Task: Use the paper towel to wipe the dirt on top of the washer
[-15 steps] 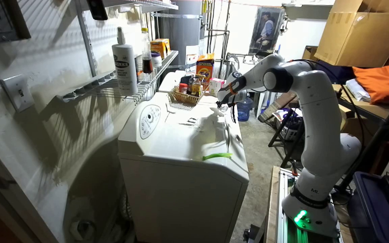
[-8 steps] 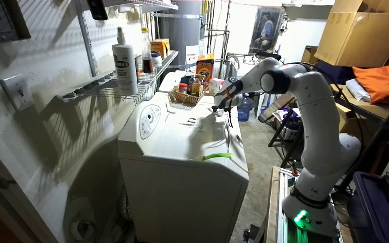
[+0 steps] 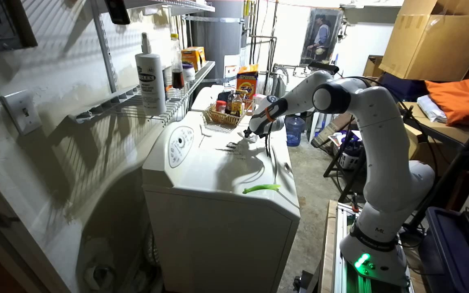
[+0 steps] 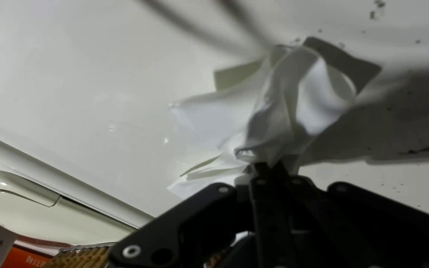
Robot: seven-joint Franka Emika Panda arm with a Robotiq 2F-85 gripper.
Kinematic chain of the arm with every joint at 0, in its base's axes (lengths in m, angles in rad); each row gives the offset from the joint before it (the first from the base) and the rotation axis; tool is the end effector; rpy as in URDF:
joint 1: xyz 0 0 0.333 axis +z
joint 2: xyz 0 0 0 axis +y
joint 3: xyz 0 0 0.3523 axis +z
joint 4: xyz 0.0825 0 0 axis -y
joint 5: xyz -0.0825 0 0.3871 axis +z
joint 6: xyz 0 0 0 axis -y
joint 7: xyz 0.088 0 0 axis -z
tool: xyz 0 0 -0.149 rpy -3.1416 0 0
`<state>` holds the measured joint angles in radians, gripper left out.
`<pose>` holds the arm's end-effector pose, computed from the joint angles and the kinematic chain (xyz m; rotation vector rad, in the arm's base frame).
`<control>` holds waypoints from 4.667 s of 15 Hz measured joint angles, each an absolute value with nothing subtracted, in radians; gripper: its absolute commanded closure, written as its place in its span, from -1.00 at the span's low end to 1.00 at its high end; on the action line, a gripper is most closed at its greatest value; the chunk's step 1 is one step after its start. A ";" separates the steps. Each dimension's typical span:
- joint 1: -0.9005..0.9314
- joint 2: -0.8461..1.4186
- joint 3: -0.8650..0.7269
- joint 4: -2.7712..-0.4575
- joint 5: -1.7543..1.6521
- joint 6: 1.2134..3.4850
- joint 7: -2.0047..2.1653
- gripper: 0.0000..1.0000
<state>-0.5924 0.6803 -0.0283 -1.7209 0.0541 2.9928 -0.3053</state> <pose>0.6213 -0.4444 0.2504 2.7407 -0.4913 0.7650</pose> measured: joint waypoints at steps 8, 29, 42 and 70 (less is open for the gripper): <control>-0.571 0.669 0.020 -1.755 0.052 3.034 -0.307 0.98; -0.672 0.576 0.245 -1.863 0.057 2.890 -0.545 0.98; -0.691 0.476 0.165 -1.942 0.115 2.925 -0.495 0.98; -0.464 0.453 -0.039 -2.018 0.175 2.889 -0.219 0.98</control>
<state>-0.4639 0.4526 -0.0393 -2.0184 0.1750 2.8891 -0.2189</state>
